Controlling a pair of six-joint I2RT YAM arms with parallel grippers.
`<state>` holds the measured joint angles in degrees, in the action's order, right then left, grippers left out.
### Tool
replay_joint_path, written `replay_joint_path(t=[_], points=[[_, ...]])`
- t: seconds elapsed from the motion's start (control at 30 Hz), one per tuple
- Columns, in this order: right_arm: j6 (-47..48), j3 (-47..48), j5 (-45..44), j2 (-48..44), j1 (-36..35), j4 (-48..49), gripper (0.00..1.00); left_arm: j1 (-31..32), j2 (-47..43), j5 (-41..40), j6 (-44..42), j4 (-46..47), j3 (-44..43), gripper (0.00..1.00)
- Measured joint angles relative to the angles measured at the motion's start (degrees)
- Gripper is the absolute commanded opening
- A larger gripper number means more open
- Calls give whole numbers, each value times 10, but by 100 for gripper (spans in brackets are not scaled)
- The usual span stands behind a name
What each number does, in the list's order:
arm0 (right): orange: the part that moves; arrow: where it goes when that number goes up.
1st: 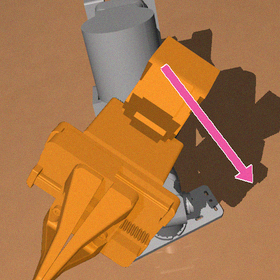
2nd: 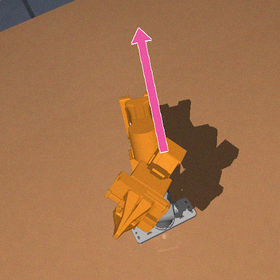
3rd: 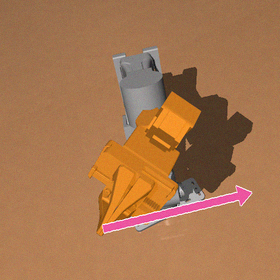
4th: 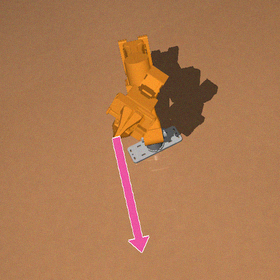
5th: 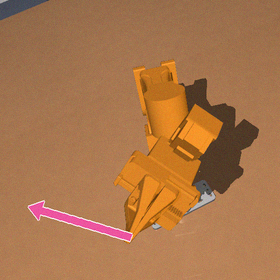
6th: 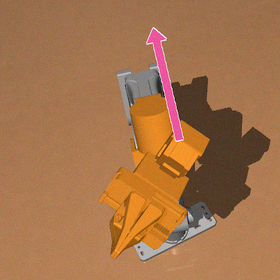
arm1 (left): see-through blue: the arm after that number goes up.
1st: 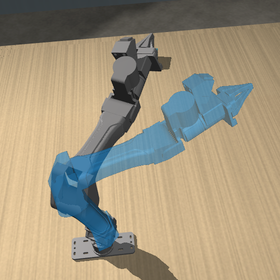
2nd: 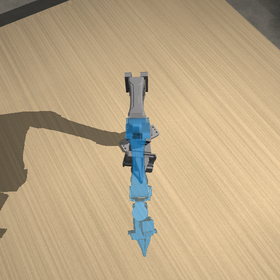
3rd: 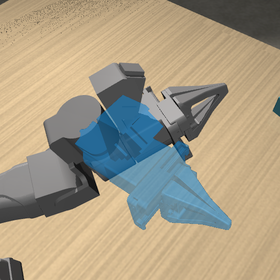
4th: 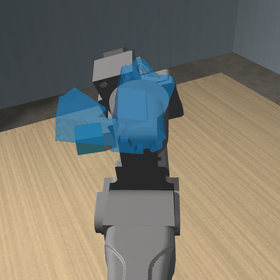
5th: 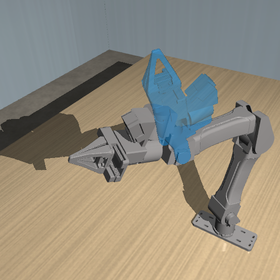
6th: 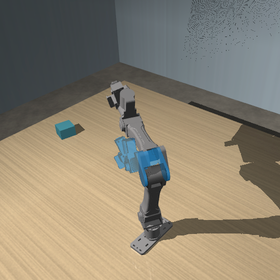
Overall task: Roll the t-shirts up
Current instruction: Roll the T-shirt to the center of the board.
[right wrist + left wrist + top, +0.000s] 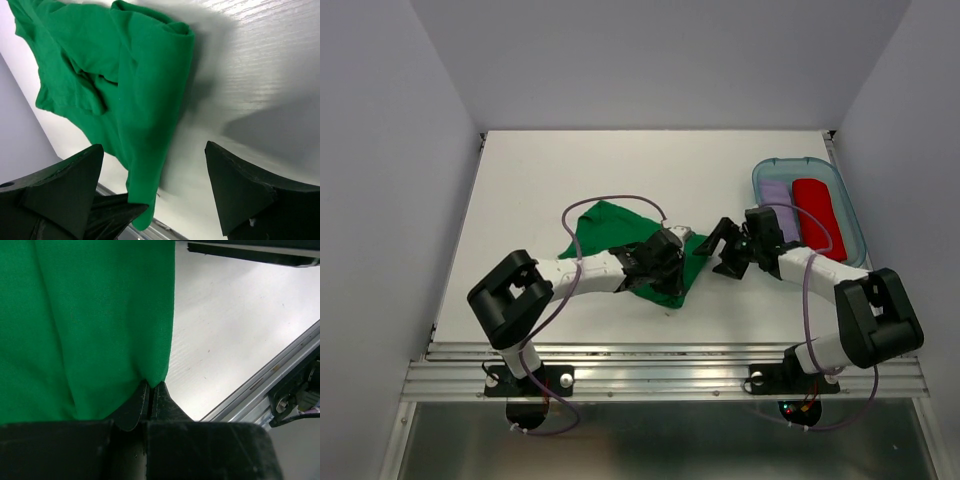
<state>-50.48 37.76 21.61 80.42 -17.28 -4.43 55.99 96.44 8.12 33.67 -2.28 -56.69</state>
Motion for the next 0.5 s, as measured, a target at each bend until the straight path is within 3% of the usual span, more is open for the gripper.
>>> replay_joint_path(t=[0.2,0.43,0.5], points=[[-10,0,-5,43,-21,37,85,-13,-19,26,6,19,19,0],[-30,0,-8,83,-42,88,60,-17,-22,46,7,31,20,0],[-34,1,-8,95,-45,98,48,-17,-22,51,7,34,22,0]])
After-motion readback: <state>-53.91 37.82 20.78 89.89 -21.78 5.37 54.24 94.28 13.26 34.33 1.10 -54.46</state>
